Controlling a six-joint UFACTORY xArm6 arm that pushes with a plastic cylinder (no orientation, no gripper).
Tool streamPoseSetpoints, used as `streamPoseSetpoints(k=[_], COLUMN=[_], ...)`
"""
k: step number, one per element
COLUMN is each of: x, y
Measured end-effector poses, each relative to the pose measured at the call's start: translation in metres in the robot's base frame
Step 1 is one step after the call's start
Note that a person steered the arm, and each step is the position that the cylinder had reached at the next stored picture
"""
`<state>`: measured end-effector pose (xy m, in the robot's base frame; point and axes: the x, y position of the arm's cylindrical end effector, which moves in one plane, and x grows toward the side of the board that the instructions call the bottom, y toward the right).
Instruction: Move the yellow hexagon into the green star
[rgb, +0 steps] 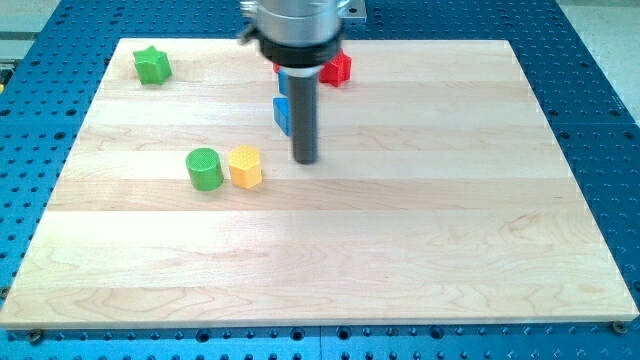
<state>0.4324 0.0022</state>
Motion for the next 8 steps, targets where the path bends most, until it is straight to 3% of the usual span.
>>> streamPoseSetpoints(k=[1, 3, 5, 7, 8], x=[0.062, -0.054, -0.031, -0.098, -0.103], y=[-0.03, -0.136, -0.168, -0.193, -0.191])
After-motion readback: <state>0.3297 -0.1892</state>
